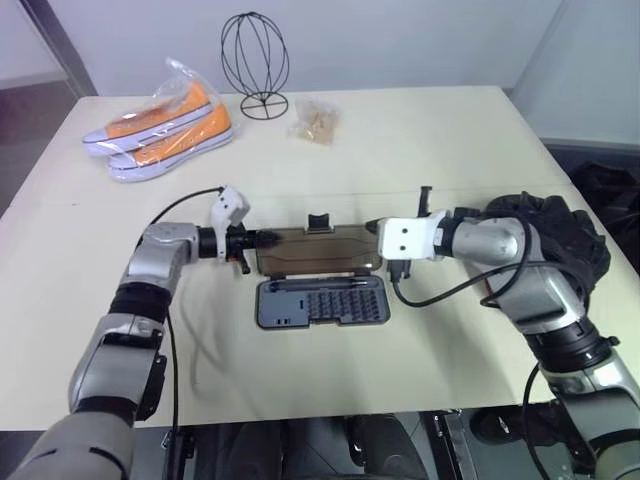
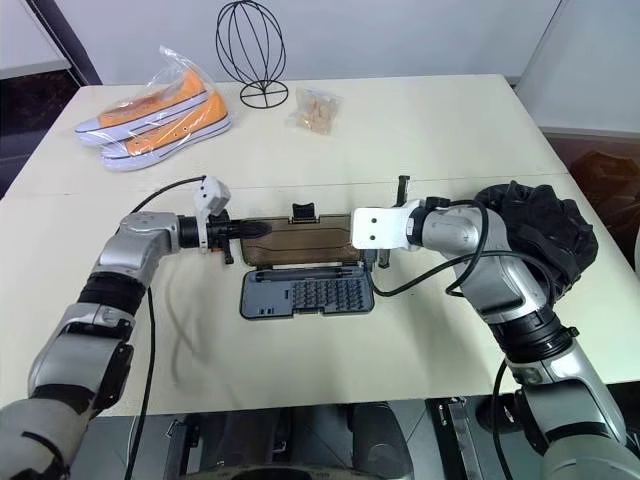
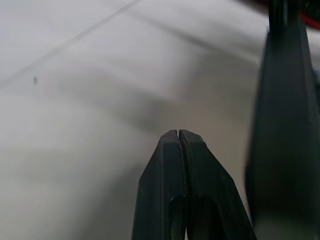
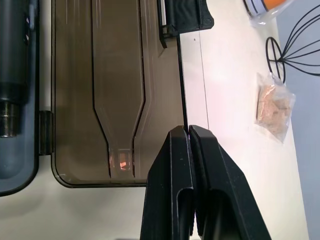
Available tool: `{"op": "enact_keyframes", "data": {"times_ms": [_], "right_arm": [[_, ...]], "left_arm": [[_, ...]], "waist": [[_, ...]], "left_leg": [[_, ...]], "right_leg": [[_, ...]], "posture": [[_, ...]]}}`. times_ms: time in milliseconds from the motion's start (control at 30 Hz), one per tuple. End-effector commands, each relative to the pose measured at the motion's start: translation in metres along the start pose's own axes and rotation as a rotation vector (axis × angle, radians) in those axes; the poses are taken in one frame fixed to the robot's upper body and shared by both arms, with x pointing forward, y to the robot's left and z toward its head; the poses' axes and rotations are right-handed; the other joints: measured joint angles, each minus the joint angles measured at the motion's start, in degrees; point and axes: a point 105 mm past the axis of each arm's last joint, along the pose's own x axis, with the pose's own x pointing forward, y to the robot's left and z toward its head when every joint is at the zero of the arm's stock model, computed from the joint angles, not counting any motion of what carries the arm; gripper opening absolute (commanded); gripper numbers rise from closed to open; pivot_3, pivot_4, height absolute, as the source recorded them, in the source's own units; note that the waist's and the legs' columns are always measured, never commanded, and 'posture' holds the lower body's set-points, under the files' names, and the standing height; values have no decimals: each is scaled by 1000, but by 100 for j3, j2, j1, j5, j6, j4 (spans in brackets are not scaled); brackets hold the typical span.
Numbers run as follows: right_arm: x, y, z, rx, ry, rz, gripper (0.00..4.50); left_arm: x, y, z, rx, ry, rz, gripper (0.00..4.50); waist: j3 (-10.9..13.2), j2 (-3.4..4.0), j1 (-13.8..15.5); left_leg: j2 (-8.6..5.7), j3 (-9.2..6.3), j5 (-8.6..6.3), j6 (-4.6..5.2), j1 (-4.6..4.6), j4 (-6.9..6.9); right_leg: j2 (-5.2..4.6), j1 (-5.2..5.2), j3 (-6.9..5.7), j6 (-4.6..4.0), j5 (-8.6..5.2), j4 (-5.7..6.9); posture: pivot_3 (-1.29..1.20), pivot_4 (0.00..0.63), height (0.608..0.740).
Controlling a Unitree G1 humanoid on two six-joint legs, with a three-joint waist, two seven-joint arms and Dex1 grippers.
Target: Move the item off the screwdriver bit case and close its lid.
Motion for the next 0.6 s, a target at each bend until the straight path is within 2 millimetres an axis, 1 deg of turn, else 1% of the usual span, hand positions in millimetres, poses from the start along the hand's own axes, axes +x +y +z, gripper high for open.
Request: {"op": "enact_keyframes", "data": {"times_ms": [33,100,167,200,267,300,367,400,433,467,533,600], "right_arm": [[-14,-14,12,-4,-28,-49,931],[-16,-16,14,5,-27,-55,1843],[-23,-20,18,19,-29,-66,2904],[-32,-25,20,81,-35,-89,3402],[-44,-32,24,186,-46,-108,3402],[-59,-33,28,304,-82,-97,3402],[-87,-19,38,497,-149,10,3402],[-96,-12,42,555,-164,56,3402],[-104,-5,44,596,-166,99,3402],[-116,7,43,683,-163,140,3402],[-132,21,43,796,-164,184,3402],[-141,31,44,845,-160,200,3402]], "left_arm": [[-1,2,12,26,-36,-4,0],[1,1,14,26,-43,-17,0],[5,-3,18,29,-51,-44,0],[8,-6,19,34,-50,-70,0],[11,-10,20,40,-48,-99,0],[14,-13,23,44,-52,-115,0],[16,-16,29,55,-65,-139,0],[17,-16,30,57,-69,-146,0],[17,-17,32,61,-70,-152,0],[17,-19,35,71,-70,-171,0],[16,-24,39,87,-66,-206,0],[15,-29,41,101,-59,-249,0]], "waist": [[0,0,-2],[0,0,7],[0,0,18],[0,0,34],[0,0,72],[0,0,106],[0,-1,168],[0,-1,203],[-1,-2,202],[-2,-3,220],[-2,-4,261],[-2,-4,253]], "left_leg": [[0,0,0,0,0,0],[0,-1,0,0,0,1],[0,-1,0,0,0,3],[-1,-1,0,0,0,3],[-1,-2,0,0,-3,4],[-1,-3,0,0,-3,4],[1,-4,0,1,-3,4],[1,-9,-1,1,-4,4],[3,-19,-1,2,-7,5],[3,-19,-1,2,-5,6],[2,-19,-3,6,-4,6],[1,-14,-3,6,0,7]], "right_leg": [[0,0,0,0,0,0],[0,0,0,0,0,1],[0,1,0,0,0,2],[-1,1,0,0,0,2],[-1,1,0,0,0,2],[-1,1,0,0,0,2],[-1,1,0,0,0,1],[-1,4,-3,0,0,-1],[-1,9,-12,0,0,-5],[-2,10,-12,0,0,-5],[-2,17,-14,0,0,-9],[-2,18,-11,0,0,-7]], "posture": [[0,150,740],[0,150,740],[0,150,740],[0,150,740],[0,150,740],[0,150,740],[0,150,740],[0,150,740],[0,150,740],[0,150,740],[0,150,740],[0,150,740]]}}
